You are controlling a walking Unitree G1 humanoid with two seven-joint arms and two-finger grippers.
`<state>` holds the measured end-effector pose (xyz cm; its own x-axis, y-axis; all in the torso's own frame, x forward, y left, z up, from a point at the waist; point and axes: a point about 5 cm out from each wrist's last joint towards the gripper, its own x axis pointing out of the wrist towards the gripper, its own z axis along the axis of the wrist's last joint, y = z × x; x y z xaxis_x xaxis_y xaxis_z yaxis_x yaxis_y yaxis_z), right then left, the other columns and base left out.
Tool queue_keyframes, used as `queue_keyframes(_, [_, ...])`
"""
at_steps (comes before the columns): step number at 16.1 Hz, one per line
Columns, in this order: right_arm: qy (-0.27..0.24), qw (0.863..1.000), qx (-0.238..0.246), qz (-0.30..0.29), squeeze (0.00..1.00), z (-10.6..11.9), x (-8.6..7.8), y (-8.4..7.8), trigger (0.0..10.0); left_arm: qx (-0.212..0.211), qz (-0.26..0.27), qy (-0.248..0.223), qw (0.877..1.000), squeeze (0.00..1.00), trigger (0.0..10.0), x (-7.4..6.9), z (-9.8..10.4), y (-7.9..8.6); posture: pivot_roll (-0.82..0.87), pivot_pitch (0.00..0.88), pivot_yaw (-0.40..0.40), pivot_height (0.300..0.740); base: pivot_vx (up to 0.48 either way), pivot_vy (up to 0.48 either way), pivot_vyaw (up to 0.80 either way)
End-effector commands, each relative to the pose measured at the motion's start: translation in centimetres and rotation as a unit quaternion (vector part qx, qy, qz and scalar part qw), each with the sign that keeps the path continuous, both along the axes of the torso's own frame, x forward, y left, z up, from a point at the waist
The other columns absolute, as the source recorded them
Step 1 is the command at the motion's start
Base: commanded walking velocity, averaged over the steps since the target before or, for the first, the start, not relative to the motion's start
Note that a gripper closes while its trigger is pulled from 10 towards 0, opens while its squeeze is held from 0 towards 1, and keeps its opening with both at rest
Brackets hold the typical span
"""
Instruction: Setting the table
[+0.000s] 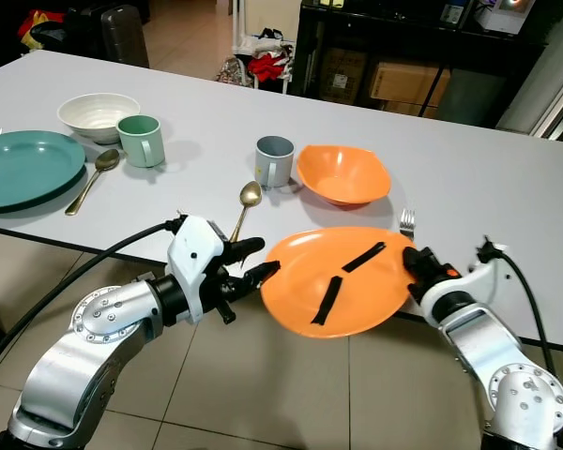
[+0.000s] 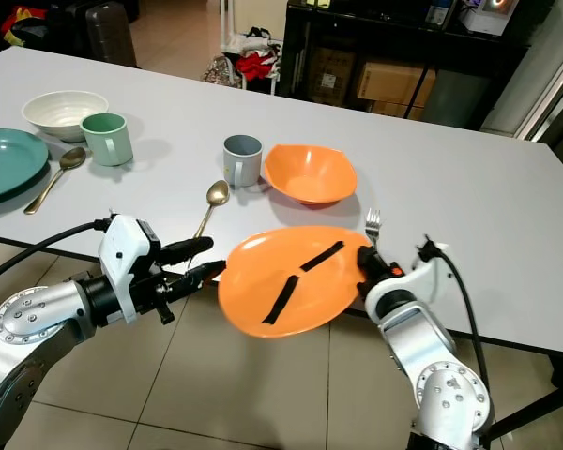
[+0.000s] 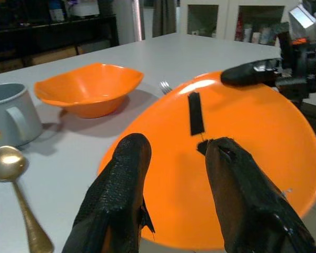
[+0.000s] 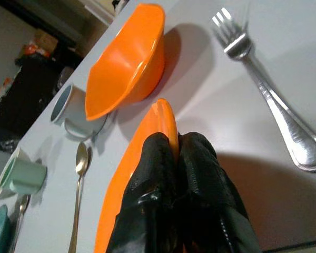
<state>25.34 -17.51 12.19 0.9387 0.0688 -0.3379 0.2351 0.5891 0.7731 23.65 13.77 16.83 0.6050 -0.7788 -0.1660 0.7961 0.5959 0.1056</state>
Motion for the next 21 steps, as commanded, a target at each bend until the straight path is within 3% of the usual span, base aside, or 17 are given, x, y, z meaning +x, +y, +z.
queue_keyframes(1, [-0.031, 0.999, 0.028, -0.015, 0.0, 1.0, 0.7, -0.1, 10.0, 0.002, -0.012, 0.001, 1.0, 0.0, 10.0, -0.3, 0.1, -0.3, 0.03, 0.0, -0.085, 0.74, 0.0, 0.0, 0.0])
queue_keyframes(5, [-0.03, 0.997, 0.058, -0.045, 0.0, 0.1, 2.2, -0.8, 10.0, 0.005, -0.012, 0.0, 1.0, 0.0, 10.0, 0.0, 0.1, -0.2, 0.03, 0.0, -0.068, 0.74, 0.0, 0.0, 0.0])
queue_keyframes(9, [-0.036, 0.995, 0.068, -0.064, 0.0, -1.0, 4.7, -1.2, 10.0, 0.01, -0.013, 0.005, 1.0, 0.0, 10.0, 0.1, -0.1, -0.3, 0.05, 0.0, -0.065, 0.74, 0.0, 0.0, 0.0])
queue_keyframes(16, [-0.029, 0.996, 0.042, -0.073, 0.0, -3.6, 7.3, -1.2, 10.0, 0.014, -0.005, 0.007, 1.0, 0.0, 10.0, 0.1, -0.2, 0.0, 0.06, 0.0, -0.061, 0.74, 0.0, 0.0, 0.0])
queue_keyframes(21, [-0.023, 0.997, 0.022, -0.068, 0.0, -4.6, 9.0, -0.2, 10.0, 0.02, -0.007, 0.008, 1.0, 0.0, 10.0, -0.1, -0.2, 0.1, 0.07, 0.0, -0.052, 0.74, 0.0, 0.0, 0.0])
